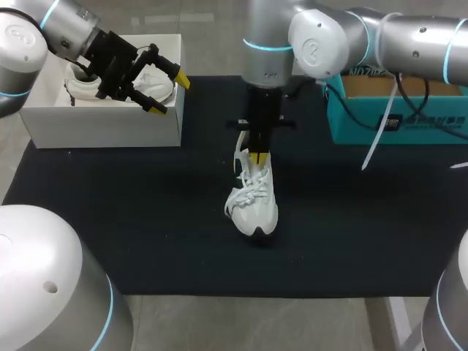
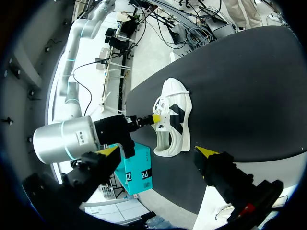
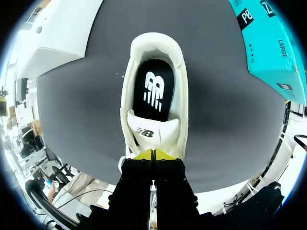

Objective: Take the shoe out of the shoebox, open the shoe tongue, remove and reinsert the insole, then place the shoe into the shoebox

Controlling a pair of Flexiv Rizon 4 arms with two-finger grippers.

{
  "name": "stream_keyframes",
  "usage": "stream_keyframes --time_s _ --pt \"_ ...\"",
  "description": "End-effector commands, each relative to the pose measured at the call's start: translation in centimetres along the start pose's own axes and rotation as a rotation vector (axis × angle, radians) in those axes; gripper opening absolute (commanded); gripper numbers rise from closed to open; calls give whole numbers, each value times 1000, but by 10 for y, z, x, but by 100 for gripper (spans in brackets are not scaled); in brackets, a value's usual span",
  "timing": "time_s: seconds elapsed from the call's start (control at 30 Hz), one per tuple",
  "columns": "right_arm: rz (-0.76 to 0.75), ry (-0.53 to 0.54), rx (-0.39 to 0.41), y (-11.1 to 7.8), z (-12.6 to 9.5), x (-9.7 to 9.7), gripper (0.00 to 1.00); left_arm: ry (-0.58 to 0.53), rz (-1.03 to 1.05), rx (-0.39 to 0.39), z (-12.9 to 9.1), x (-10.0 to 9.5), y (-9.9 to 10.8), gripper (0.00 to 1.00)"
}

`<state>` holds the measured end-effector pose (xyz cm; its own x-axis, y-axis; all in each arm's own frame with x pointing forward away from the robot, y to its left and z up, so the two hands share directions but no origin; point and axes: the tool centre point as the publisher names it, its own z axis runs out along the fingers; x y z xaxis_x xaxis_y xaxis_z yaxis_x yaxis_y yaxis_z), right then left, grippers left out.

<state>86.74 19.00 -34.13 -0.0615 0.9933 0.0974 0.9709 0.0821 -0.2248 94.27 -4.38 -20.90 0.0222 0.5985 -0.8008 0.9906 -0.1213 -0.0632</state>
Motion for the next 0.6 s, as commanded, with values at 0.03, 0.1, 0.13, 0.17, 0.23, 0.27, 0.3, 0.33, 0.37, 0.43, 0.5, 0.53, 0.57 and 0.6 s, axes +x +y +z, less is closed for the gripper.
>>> stream_keyframes --time_s 0.03,0.1,0.13,0.17,0.23,0.27,0.3,0.33,0.37,0.43,0.5,0.53,0.57,0.6 --pt "-8 3 23 8 12 2 0 2 1 0 0 0 0 100" --pt "-5 2 24 5 9 -1 0 2 1 0 0 0 0 100" --pt "1 -2 6 2 4 -2 0 2 1 0 0 0 0 100" --pt "6 -2 -10 -1 -2 -3 0 2 1 0 0 0 0 100" --pt "17 11 -73 -8 -15 -6 0 2 1 0 0 0 0 100" --pt "10 9 -113 -11 -22 -7 0 2 1 0 0 0 0 100" --pt "-7 1 -156 -13 -29 -7 0 2 1 0 0 0 0 100" --pt "-33 -5 -190 -14 -34 -7 0 2 1 0 0 0 0 100" --pt "-60 -11 -234 -14 -39 -5 0 2 1 0 0 0 0 100" --pt "-118 -42 -289 -12 -42 -6 0 2 1 0 0 0 0 100" --pt "-168 -92 -311 -8 -45 -5 0 2 1 0 0 0 0 100" --pt "-186 -113 -313 -6 -47 -3 0 2 1 0 0 0 0 100" --pt "-199 -138 -309 -4 -48 -3 0 2 1 0 0 0 0 100" --pt "-225 -137 -325 -2 -50 -2 0 2 1 0 0 0 0 100"
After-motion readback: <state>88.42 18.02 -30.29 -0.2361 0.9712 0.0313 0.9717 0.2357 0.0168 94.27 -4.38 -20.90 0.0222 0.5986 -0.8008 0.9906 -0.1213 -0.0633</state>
